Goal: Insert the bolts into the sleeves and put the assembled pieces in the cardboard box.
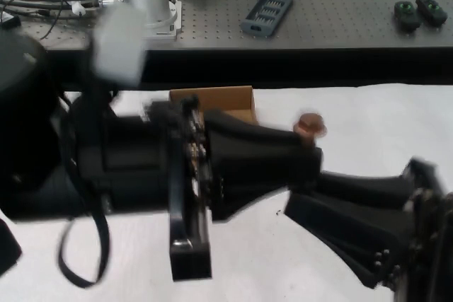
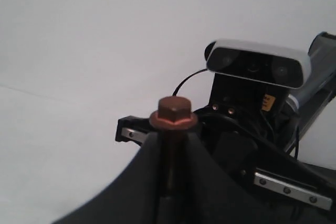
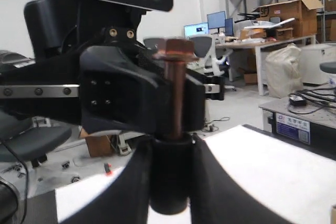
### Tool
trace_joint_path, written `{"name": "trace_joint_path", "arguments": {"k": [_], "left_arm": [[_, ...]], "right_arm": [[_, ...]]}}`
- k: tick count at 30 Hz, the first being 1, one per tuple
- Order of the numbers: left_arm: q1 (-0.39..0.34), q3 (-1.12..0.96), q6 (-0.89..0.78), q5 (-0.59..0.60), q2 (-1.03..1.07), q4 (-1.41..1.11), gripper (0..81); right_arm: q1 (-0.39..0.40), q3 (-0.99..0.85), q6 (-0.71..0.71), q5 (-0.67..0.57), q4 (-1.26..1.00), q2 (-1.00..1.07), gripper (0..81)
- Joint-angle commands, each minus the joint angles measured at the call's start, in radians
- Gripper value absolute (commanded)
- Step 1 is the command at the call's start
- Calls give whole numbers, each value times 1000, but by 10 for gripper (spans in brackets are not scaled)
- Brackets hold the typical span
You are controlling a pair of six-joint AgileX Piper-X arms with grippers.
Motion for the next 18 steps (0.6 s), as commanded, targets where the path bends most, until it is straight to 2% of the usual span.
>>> {"name": "trace_joint_path", "arguments": {"k": [1,13,15,18], "left_arm": [[2,7,22,47,2,21,6],[2,7,7,35,2,30,6],[2,7,7,35,2,30,71],[2,7,7,35,2,30,263]], "right_arm": [[-29,-15,0,11,-38,-55,37],[-28,-15,0,13,-41,-55,37],[-28,-15,0,13,-41,-55,37],[-28,-15,0,13,-41,-55,37]]}}
